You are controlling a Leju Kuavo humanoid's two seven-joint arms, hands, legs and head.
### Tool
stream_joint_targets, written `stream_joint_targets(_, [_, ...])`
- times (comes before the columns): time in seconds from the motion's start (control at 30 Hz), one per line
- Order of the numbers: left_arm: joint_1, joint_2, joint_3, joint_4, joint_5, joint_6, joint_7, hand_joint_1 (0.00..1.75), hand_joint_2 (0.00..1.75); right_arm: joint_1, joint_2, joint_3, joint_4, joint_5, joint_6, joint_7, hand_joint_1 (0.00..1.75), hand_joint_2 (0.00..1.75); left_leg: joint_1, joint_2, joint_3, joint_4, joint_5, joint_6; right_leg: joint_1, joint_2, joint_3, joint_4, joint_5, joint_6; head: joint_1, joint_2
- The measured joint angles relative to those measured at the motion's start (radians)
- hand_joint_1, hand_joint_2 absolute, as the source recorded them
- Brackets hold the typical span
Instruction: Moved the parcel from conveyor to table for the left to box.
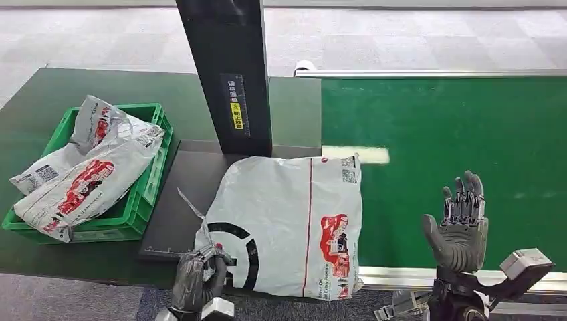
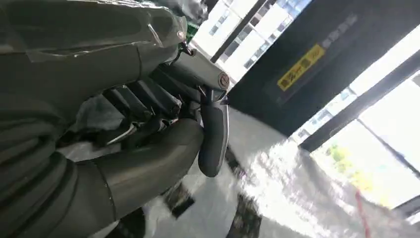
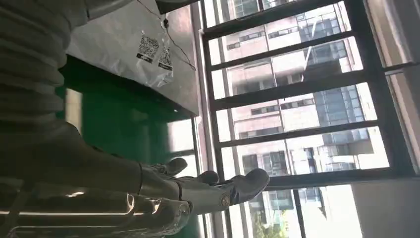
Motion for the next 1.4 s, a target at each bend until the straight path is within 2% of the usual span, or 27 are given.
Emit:
stream_joint_targets(0.23, [-0.001, 0.013, 0.013, -0.177, 0.017, -0.016, -0.011, 1.75, 1.75, 0.004, 0.006, 0.0, 0.0, 0.005, 0.001, 0.0, 0.0, 1.75, 0.0, 0.0, 0.0, 0.0, 0.0, 0.0, 0.0, 0.0, 0.0, 0.0, 0.0, 0.0, 0.0, 0.0])
stream_joint_targets(0.93, [-0.015, 0.031, 0.034, -0.316, 0.022, -0.036, -0.03, 1.75, 1.75, 0.004, 0.009, 0.001, 0.002, 0.005, 0.002, 0.0, 0.0, 1.75, 0.0, 0.0, 0.0, 0.0, 0.0, 0.0, 0.0, 0.0, 0.0, 0.0, 0.0, 0.0, 0.0, 0.0])
stream_joint_targets(0.97, [-0.015, 0.033, 0.038, -0.324, 0.025, -0.037, -0.027, 0.0, 1.75, 0.004, 0.009, 0.002, 0.002, 0.005, 0.003, 0.0, 0.0, 1.75, 0.0, 0.0, 0.0, 0.0, 0.0, 0.0, 0.0, 0.0, 0.0, 0.0, 0.0, 0.0, 0.0, 0.0])
stream_joint_targets(1.03, [-0.013, 0.036, 0.045, -0.335, 0.026, -0.046, -0.019, 0.0, 1.75, 0.004, 0.009, 0.004, 0.004, 0.005, 0.003, 0.0, 0.0, 1.75, 0.0, 0.0, 0.0, 0.0, 0.0, 0.0, 0.0, 0.0, 0.0, 0.0, 0.0, 0.0, 0.0, 0.0])
stream_joint_targets(1.13, [0.001, 0.058, 0.045, -0.342, -0.021, -0.228, 0.071, 0.0, 1.75, 0.004, 0.008, 0.005, 0.01, 0.005, 0.003, -0.001, 0.0, 1.75, 0.0, 0.0, 0.0, 0.0, 0.0, 0.0, 0.0, 0.0, 0.0, 0.0, 0.0, 0.0, 0.0, 0.0])
stream_joint_targets(1.2, [0.024, 0.069, 0.046, -0.344, -0.031, -0.3, 0.068, 0.0, 1.75, 0.004, 0.006, 0.005, 0.016, 0.005, 0.006, -0.002, 0.0, 1.75, 0.0, 0.001, 0.0, 0.0, 0.0, 0.0, 0.0, 0.0, -0.001, 0.0, 0.0, 0.0, 0.0, 0.0])
stream_joint_targets(1.4, [0.049, 0.087, 0.057, -0.347, -0.079, -0.343, 0.068, 0.0, 1.75, 0.004, 0.001, 0.002, 0.026, 0.005, 0.013, -0.005, 0.0, 1.75, 0.0, 0.001, 0.0, 0.0, 0.0, 0.0, 0.0, 0.0, -0.001, 0.0, 0.0, 0.0, 0.0, 0.0])
